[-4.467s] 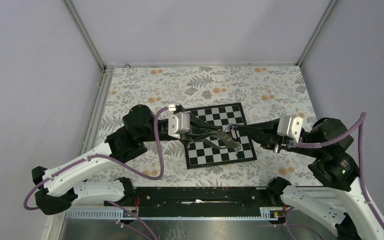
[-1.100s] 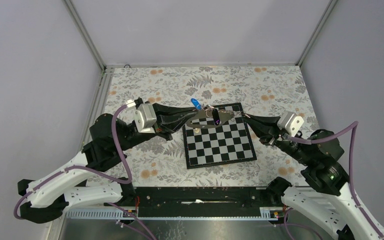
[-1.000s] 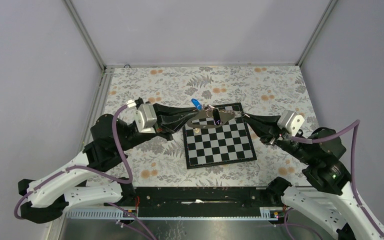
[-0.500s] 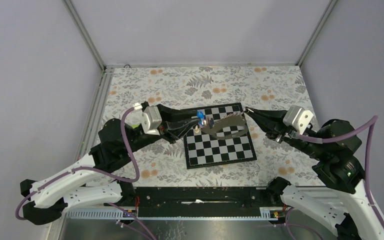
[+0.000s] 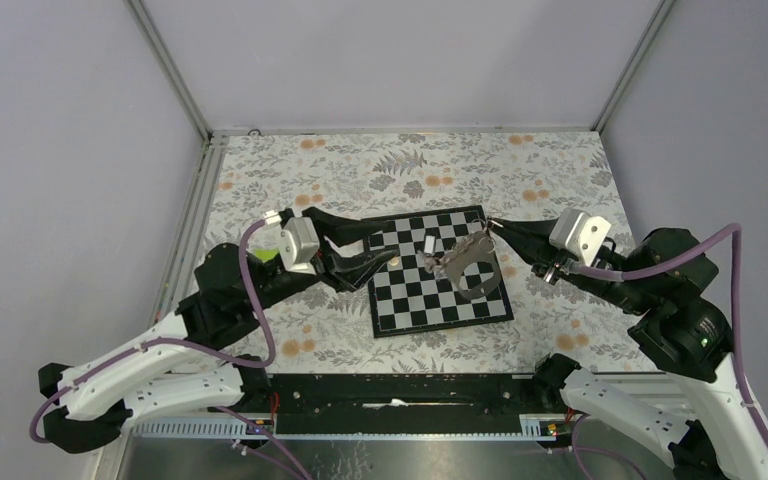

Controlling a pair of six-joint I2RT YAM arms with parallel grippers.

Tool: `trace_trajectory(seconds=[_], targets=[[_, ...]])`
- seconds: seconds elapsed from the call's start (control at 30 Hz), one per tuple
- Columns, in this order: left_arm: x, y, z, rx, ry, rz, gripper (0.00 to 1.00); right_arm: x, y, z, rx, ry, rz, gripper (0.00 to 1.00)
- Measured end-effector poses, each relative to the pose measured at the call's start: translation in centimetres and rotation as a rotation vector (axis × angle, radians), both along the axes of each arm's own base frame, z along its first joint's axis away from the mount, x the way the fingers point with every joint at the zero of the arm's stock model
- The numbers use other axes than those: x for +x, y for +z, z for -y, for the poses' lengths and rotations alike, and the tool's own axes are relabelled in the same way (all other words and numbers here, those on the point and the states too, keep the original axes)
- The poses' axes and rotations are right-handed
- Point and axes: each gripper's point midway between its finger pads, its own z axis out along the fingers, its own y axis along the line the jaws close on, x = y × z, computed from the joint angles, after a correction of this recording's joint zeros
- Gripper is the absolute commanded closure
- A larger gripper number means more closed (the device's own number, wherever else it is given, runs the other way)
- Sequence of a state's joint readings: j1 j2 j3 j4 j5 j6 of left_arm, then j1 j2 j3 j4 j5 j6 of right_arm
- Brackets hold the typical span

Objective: Remove the keys from the keyring
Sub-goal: Pick up the key from the keyring, then remove the key from the keyring.

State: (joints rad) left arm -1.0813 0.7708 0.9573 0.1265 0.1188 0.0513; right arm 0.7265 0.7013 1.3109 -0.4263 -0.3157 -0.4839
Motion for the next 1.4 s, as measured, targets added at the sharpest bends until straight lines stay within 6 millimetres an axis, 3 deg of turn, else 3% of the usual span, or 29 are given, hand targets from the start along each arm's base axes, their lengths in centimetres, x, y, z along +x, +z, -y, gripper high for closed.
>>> trace_trajectory(seconds=[0.3, 0.57, 1.4], targets=[[-0.3, 0.1, 1.6, -0.008, -0.058, 0.022, 0.37, -0.6, -0.1, -0.2, -0.012, 0.034, 0.009, 1.0], [-0.8, -0.5, 4.6, -0.007, -0.163, 0.034, 0.3, -1.0, -0.1, -0.5, -0.015, 0.062, 0.014, 1.0], [-1.9, -2.1, 9.8, -0.04, -0.366, -0.014, 0.28, -2.1, 0.1, -1.6, -0.016, 0.152, 0.03, 1.0]])
